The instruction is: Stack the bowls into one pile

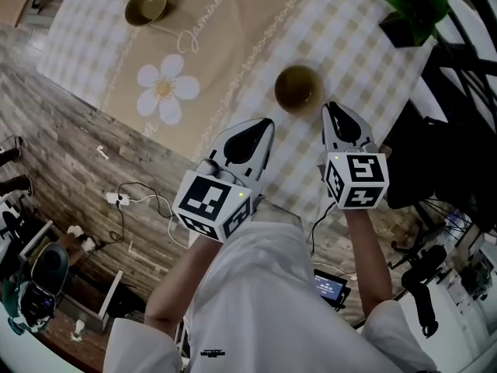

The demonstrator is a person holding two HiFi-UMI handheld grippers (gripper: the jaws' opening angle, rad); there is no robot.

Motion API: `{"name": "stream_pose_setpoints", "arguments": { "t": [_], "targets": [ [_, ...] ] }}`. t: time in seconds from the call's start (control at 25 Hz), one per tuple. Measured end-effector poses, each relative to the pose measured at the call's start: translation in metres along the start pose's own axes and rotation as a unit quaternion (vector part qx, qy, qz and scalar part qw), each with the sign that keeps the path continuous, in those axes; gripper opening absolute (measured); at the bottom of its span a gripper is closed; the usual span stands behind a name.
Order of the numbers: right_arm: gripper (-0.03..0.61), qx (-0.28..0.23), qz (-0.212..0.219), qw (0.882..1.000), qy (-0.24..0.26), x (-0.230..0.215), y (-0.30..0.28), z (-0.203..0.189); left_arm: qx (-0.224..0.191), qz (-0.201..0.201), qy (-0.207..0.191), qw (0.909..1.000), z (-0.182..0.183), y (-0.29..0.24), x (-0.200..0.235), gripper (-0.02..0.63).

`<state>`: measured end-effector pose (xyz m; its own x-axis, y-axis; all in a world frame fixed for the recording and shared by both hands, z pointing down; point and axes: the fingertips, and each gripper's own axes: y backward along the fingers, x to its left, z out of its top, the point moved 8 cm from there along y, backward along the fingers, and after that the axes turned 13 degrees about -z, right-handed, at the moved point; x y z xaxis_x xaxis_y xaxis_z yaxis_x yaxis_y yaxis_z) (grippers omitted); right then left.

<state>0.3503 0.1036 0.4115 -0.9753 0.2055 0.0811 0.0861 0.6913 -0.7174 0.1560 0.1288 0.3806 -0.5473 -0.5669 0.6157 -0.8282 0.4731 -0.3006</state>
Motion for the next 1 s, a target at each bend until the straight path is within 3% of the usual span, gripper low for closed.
{"name": "stream_pose_setpoints", "arguments": {
  "t": [0.28,0.8,0.88,1.0],
  "targets": [
    [0.041,0.041,-0.025,0.999,0.002,-0.007,-0.038,-0.016,0.012,0.009,0.01,0.9998,-0.012,-0.015,0.016,0.017],
    [0.043,0.087,-0.03,0.993,-0.067,-0.015,-0.07,-0.032,0.038,-0.018,0.018,0.999,-0.015,-0.043,0.029,0.017],
    [0.101,0.097,-0.018,0.992,-0.075,-0.012,-0.073,-0.034,0.041,-0.02,0.018,0.9988,-0.014,-0.043,0.03,0.017],
    [0.11,0.108,-0.022,0.991,-0.073,-0.011,-0.076,-0.037,0.044,-0.025,0.019,0.9986,-0.013,-0.043,0.031,0.017]
  ]
}}
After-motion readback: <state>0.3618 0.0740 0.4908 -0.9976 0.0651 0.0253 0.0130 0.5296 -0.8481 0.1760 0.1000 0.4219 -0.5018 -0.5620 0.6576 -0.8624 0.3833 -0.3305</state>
